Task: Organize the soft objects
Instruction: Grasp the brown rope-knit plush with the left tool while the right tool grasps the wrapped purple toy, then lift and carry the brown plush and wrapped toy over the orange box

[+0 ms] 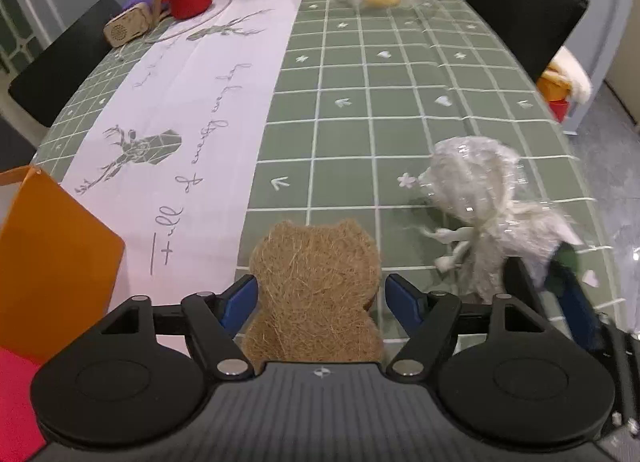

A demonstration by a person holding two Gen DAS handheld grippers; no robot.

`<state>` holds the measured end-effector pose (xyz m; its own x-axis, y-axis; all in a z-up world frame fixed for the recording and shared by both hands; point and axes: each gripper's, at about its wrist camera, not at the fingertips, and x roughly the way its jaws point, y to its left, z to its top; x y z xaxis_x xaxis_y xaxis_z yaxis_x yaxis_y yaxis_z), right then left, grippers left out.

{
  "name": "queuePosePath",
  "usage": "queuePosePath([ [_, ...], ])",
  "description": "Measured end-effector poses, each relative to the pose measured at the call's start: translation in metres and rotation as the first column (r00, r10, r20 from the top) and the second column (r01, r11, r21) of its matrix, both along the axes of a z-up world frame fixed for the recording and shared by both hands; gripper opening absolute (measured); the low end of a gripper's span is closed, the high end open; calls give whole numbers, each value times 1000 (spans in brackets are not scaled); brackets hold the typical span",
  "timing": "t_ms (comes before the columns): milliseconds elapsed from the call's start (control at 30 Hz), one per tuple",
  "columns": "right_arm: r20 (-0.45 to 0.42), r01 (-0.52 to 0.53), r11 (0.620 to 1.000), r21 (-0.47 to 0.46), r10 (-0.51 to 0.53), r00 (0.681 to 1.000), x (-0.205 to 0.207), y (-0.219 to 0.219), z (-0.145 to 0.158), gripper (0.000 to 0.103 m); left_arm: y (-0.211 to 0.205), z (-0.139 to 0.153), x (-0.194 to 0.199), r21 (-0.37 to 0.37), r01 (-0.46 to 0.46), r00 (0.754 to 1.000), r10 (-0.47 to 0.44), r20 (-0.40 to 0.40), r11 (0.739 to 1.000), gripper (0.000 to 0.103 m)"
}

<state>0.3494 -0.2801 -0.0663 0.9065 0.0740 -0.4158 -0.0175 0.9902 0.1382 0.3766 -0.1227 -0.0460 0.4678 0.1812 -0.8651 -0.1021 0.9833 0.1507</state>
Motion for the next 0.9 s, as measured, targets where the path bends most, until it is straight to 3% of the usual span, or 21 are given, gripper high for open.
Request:
queuePosePath([
  [233,-4,-6,1000,-6,6,1000,0,0,0,29,-1,-11,5,22,-14,1000,14,7,1000,90],
  [400,-11,-7,1000,3,7,1000,0,-2,0,29,11,-17,11,-67,-63,997,59,-54,996,83],
  [600,-10,-10,1000,11,10,1000,1,-4,0,29,16,-14,6,-97,-49,997,44,-62,994,80],
  [900,1,-19,999,38,19,1000,-3,-11,-1,26,14,16,-18,-123,28,999,-23,37,992,79],
])
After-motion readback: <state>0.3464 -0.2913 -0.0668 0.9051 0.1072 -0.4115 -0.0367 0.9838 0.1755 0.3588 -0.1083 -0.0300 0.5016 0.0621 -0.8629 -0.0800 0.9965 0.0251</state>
